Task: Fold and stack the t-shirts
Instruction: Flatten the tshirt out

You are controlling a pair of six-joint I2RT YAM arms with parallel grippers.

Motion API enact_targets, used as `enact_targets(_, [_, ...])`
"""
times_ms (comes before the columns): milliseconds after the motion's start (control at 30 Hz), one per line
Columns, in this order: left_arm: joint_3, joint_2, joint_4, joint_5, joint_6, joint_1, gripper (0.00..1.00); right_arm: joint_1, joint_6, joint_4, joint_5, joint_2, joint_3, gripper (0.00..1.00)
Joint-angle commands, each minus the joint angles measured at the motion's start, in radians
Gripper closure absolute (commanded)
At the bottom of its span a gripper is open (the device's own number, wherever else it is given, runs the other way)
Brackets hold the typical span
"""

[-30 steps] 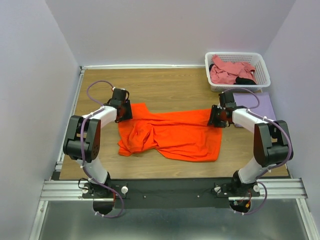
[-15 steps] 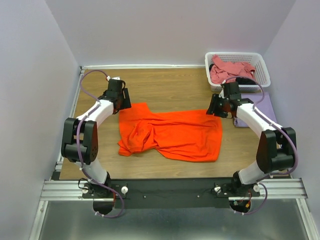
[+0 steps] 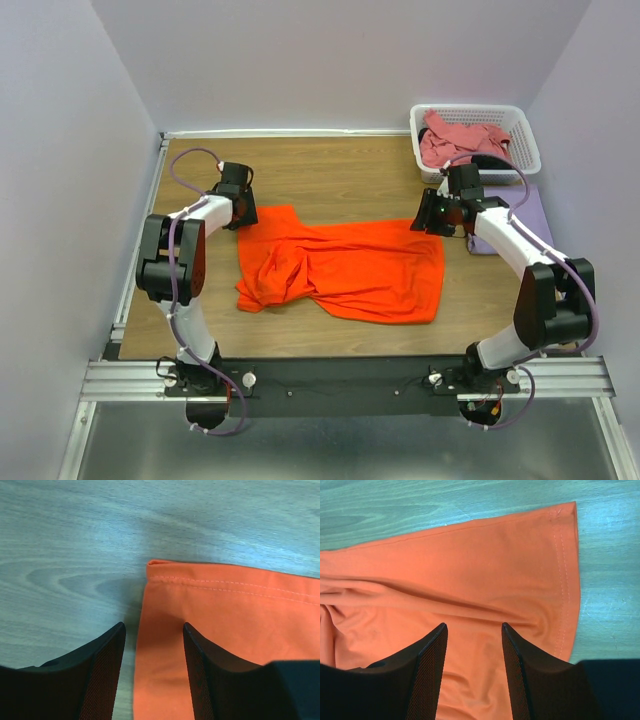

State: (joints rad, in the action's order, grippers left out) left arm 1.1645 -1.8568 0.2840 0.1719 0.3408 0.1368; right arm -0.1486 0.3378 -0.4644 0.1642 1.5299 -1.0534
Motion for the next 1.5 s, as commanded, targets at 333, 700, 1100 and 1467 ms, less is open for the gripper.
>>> enact_targets(333, [-0.031, -0.059, -0.042, -0.057, -0.008, -0.016, 0.61, 0.007, -0.011, -0.022, -0.058, -0.018, 0.003, 0.45])
enact_targets(700, [-0.058, -0.028, -0.077, -0.068, -0.04, -0.016, 1.0, 0.011, -0.003, -0.036, -0.268, 0.134, -0.129, 0.45])
enact_targets(1100, [-0.058, 0.002, -0.082, -0.068, -0.056, -0.014, 1.0, 0.034, -0.12, -0.016, -0.246, 0.317, -0.232, 0.46])
enact_targets(1467, [-0.057, 0.01, -0.083, -0.075, -0.051, -0.014, 1.0, 0.058, -0.206, 0.0, -0.181, 0.434, -0.266, 0.46])
